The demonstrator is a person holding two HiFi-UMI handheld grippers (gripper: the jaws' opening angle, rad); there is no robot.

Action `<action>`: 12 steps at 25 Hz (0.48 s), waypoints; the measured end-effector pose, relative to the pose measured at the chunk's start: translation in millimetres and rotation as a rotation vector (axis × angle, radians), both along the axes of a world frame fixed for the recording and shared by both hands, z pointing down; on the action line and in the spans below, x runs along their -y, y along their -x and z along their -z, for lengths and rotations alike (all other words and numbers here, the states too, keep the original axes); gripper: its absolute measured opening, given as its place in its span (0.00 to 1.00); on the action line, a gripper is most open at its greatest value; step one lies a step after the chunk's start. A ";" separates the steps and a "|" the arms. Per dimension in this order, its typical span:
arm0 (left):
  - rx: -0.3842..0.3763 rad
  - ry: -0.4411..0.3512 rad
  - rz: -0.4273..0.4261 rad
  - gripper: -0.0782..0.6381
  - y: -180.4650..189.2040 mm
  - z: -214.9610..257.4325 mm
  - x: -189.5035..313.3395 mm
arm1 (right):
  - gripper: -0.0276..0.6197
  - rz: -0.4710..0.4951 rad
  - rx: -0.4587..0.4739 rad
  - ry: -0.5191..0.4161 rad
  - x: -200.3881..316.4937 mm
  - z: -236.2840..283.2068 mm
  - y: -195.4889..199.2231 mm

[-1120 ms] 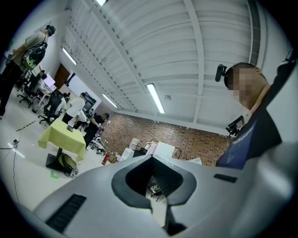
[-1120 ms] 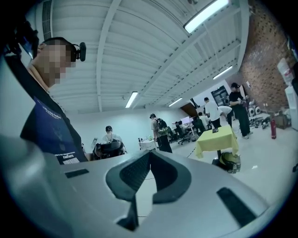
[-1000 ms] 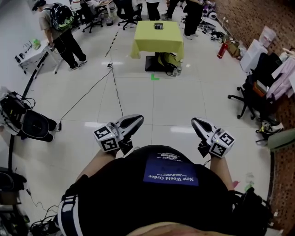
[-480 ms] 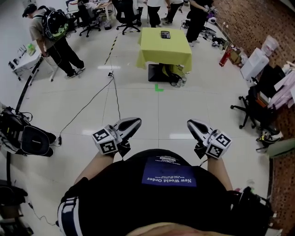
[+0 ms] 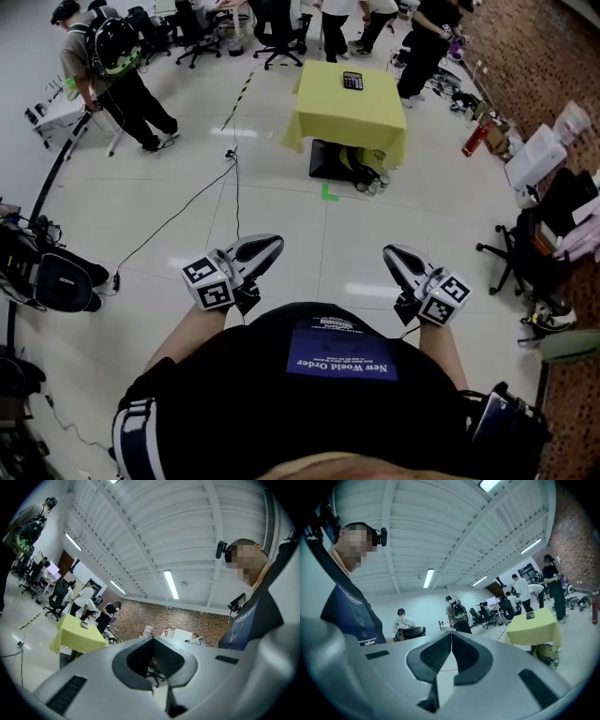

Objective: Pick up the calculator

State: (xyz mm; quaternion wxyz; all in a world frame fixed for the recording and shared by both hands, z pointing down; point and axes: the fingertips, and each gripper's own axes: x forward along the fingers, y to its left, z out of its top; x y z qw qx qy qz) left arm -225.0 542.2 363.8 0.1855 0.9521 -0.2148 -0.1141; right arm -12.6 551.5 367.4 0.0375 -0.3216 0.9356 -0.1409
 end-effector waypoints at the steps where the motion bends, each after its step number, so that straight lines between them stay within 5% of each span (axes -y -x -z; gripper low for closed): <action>1: 0.002 -0.007 0.020 0.12 -8.4 4.1 13.7 | 0.03 0.016 0.000 -0.004 16.3 0.0 -9.4; 12: 0.000 -0.022 0.140 0.12 -111.8 33.7 135.7 | 0.03 0.179 -0.024 -0.043 167.5 14.9 -97.2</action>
